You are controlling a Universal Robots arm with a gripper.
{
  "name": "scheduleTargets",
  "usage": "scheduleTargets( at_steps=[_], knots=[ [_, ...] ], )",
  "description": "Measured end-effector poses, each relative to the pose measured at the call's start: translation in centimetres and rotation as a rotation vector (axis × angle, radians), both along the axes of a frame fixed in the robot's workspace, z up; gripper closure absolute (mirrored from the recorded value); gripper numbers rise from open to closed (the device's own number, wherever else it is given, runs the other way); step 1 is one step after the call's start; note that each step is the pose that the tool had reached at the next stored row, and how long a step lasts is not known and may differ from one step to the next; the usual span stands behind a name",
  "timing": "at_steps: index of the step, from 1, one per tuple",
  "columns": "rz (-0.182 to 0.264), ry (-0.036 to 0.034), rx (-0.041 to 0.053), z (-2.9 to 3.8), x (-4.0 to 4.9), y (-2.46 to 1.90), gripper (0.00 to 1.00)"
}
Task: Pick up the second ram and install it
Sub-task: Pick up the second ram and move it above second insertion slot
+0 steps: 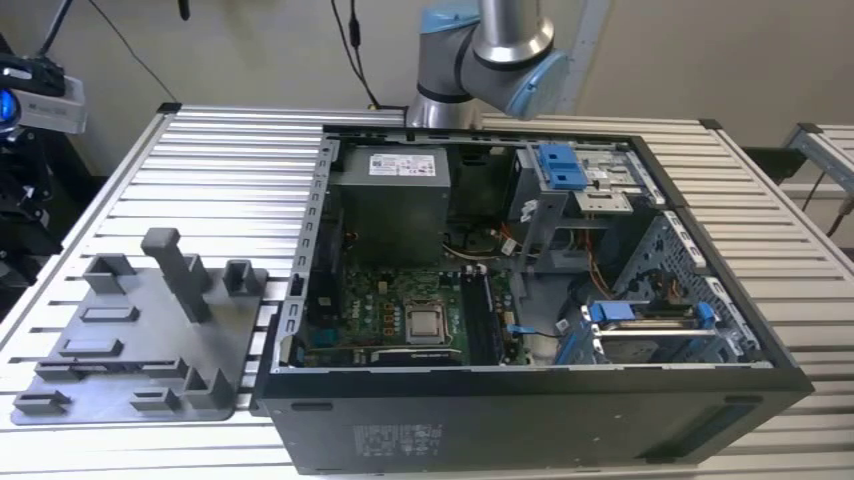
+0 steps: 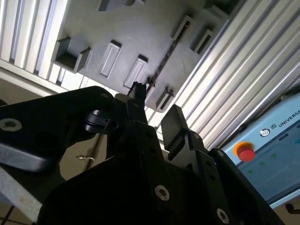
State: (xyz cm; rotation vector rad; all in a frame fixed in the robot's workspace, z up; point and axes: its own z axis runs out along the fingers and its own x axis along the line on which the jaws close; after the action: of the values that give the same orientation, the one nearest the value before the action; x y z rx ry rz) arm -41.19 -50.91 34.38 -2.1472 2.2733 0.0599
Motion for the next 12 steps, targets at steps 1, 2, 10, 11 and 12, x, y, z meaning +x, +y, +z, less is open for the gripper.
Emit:
scheduleTargets(
  at_steps=[1, 2, 10, 11, 12],
  knots=[
    [0.0, -0.0001, 0.0, -0.09, 0.0, 0.0, 0.58],
    [0.0, -0.0002, 0.0002, -0.2, 0.0, 0.0, 0.58],
    [0.0, -0.0002, 0.0019, -1.45, -0.02, 0.0, 0.58],
    [0.0, -0.0002, 0.0021, -1.62, -0.02, 0.0, 0.58],
    [0.0, -0.0001, 0.0023, -1.8, -0.02, 0.0, 0.58]
  ],
)
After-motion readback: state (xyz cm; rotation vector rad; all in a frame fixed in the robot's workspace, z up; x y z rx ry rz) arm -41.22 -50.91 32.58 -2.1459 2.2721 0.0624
